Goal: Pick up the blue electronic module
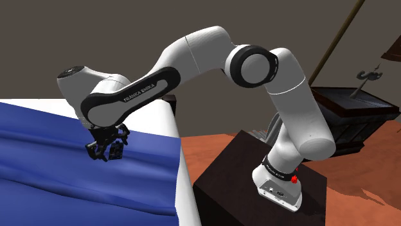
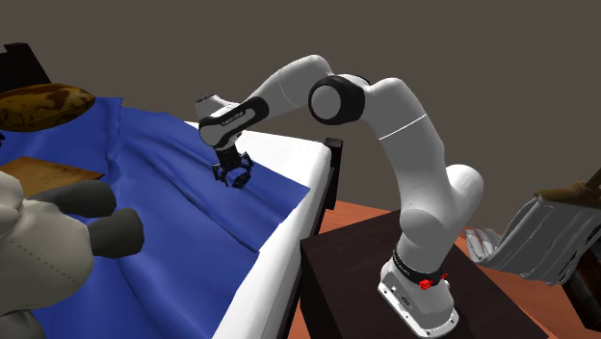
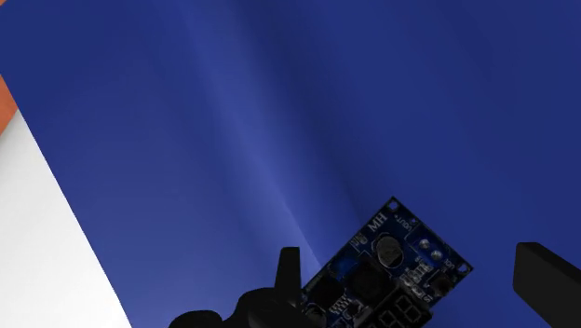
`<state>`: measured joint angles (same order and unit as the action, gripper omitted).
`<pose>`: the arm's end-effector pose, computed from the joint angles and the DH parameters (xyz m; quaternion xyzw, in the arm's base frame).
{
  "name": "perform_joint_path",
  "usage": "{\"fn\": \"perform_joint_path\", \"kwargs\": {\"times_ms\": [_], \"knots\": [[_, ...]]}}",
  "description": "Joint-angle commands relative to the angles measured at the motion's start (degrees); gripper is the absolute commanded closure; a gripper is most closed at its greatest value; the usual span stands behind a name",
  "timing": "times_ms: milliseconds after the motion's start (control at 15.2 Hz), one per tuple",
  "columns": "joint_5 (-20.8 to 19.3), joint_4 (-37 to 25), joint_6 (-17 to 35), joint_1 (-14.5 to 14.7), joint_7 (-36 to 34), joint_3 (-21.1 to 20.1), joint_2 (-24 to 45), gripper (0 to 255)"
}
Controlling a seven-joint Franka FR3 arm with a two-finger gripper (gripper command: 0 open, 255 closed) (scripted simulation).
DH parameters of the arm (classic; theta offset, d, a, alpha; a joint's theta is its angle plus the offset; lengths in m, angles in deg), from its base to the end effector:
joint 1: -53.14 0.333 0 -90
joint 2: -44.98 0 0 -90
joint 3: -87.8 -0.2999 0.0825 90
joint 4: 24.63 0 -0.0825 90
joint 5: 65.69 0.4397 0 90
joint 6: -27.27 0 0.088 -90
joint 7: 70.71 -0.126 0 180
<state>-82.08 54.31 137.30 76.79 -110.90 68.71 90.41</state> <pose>0.5836 0.4577 0.1828 0.9935 0.0508 -0.0720 0.0724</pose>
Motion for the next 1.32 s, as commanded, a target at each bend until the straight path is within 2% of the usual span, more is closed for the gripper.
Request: {"fn": "perform_joint_path", "kwargs": {"times_ms": [0, 132, 198, 792, 1254], "knots": [[-0.31, -0.06, 1.12, 0.19, -0.19, 0.24, 1.19, 0], [-0.31, -0.06, 1.12, 0.19, -0.19, 0.24, 1.19, 0], [-0.30, 0.00, 1.14, 0.18, -0.20, 0.23, 1.14, 255], [-0.31, -0.06, 1.12, 0.19, -0.19, 0.24, 1.19, 255], [0.50, -0.79, -2.37, -0.09, 0.29, -0.38, -1.65, 255]]}}
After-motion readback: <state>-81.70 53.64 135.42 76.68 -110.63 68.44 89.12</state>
